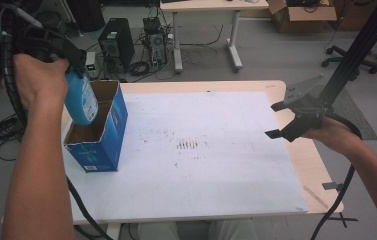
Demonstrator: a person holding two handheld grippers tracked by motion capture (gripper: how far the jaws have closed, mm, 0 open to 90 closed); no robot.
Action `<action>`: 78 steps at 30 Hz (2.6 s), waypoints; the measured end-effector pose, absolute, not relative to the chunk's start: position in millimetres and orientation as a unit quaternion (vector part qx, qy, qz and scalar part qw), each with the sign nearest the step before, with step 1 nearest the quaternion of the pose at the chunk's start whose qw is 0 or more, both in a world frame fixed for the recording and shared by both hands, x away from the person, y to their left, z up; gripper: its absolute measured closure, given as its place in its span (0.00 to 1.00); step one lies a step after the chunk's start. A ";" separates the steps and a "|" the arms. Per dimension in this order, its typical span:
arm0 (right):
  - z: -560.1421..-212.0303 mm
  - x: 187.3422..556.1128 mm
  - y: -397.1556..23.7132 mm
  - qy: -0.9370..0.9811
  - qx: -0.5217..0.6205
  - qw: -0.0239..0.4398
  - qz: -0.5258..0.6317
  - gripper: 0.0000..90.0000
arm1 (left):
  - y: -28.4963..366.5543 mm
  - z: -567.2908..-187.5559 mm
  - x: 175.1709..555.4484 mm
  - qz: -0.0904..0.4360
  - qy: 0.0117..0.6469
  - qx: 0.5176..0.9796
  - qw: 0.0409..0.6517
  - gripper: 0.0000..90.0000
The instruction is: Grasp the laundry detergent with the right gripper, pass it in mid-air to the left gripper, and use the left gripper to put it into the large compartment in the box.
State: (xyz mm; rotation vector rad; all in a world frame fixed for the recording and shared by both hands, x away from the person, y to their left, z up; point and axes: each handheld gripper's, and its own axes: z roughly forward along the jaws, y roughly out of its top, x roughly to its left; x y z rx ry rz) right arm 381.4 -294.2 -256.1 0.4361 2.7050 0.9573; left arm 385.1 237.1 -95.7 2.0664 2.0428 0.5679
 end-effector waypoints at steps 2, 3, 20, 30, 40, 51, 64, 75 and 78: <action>-256.6 381.7 -294.2 0.925 0.150 0.119 0.328 0.08 | 238.3 -101.6 386.1 0.188 0.688 0.695 0.090 0.42; -256.9 381.8 -294.1 0.925 0.150 0.119 0.327 0.08 | 239.3 -106.2 386.9 0.187 0.688 0.695 0.089 0.42; -260.7 384.0 -290.5 0.927 0.153 0.115 0.323 0.08 | 250.7 -166.8 397.5 0.169 0.685 0.705 0.079 0.42; -264.4 385.8 -293.6 0.926 0.162 0.114 0.321 0.08 | 251.5 -203.0 406.3 0.157 0.680 0.713 0.075 0.42; -268.0 385.7 -295.2 0.927 0.166 0.112 0.317 0.08 | 254.5 -234.7 409.6 0.143 0.681 0.715 0.069 0.42; -271.5 385.7 -294.9 0.927 0.170 0.109 0.315 0.08 | 254.9 -256.0 412.0 0.135 0.681 0.717 0.066 0.42; -274.4 385.2 -298.8 0.927 0.176 0.106 0.313 0.08 | 259.7 -276.0 414.2 0.125 0.678 0.722 0.057 0.42; -277.2 385.8 -296.1 0.928 0.175 0.103 0.312 0.08 | 262.8 -276.4 416.0 0.118 0.678 0.723 0.060 0.42; -278.2 385.8 -295.8 0.928 0.175 0.102 0.312 0.08 | 264.2 -277.0 415.6 0.117 0.677 0.724 0.064 0.42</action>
